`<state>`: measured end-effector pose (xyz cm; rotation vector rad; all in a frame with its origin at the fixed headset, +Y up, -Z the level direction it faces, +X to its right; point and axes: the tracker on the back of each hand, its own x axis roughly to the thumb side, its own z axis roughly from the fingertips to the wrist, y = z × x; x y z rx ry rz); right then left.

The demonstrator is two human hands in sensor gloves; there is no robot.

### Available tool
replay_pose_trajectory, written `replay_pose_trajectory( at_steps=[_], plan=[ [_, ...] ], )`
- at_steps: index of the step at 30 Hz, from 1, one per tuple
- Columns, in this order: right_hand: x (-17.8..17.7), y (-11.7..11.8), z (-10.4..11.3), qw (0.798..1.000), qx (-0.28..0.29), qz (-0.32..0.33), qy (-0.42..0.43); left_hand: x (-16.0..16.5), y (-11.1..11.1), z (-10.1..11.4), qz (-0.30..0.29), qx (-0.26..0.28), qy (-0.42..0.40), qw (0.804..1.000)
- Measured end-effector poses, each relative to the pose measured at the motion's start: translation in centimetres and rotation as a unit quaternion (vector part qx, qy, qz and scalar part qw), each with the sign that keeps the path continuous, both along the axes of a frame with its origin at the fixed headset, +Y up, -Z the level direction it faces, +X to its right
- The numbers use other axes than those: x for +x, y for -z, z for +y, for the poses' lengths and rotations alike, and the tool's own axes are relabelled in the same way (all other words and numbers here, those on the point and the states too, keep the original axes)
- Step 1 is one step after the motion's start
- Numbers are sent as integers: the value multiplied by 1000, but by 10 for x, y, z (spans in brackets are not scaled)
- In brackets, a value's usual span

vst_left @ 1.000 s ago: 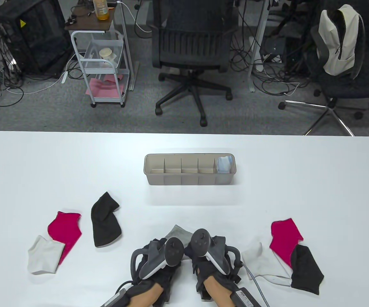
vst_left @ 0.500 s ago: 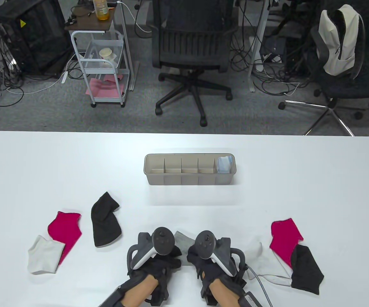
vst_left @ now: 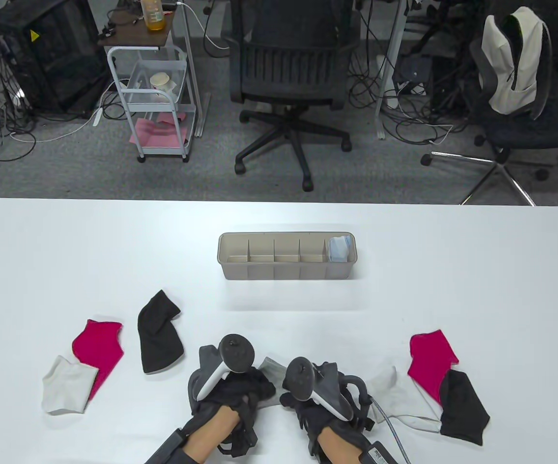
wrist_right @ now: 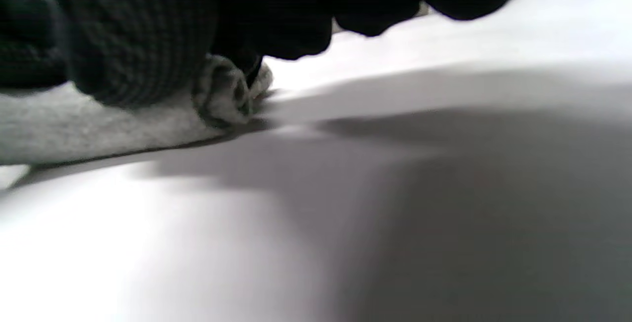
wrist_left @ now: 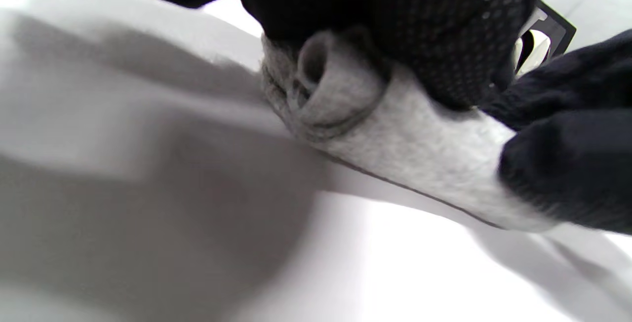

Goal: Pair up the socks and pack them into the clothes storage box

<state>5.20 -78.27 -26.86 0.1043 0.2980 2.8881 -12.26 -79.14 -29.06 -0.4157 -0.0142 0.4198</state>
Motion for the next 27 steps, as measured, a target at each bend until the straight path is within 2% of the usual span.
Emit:
replay_pose_trajectory(
  at_steps=[2, 6, 8, 11, 13, 16, 19, 21, 24, 27],
  plan=[
    [2, 3, -2, 1000, -2, -17, 17, 7, -4, 6, -6, 53, 47, 997],
    [1, 4, -4, 999, 19, -38, 18, 18, -19, 24, -46, 116, 100, 987],
    [-1, 4, -4, 999, 21, -40, 13, 21, -25, 25, -69, 110, 107, 986],
    [-3, 4, -5, 999, 30, -46, 1, 22, -30, 18, -85, 60, 113, 988],
    [-3, 4, -5, 998, 26, -50, 8, 20, -26, 16, -81, 81, 124, 986],
    [1, 3, -1, 999, 25, -43, 21, 15, -20, 13, -74, 68, 89, 991],
    [1, -2, 7, 998, 62, -13, 22, 11, -18, 12, -72, 68, 75, 992],
    [-1, -6, 11, 997, 72, 22, -23, 7, -15, 12, -66, 58, 63, 994],
    [-6, -10, 6, 998, 24, 50, -41, -2, -9, 8, -41, -7, 17, 999],
    [-6, -8, 6, 998, 11, 45, -32, -10, -6, 3, -13, -60, -25, 998]
  ],
)
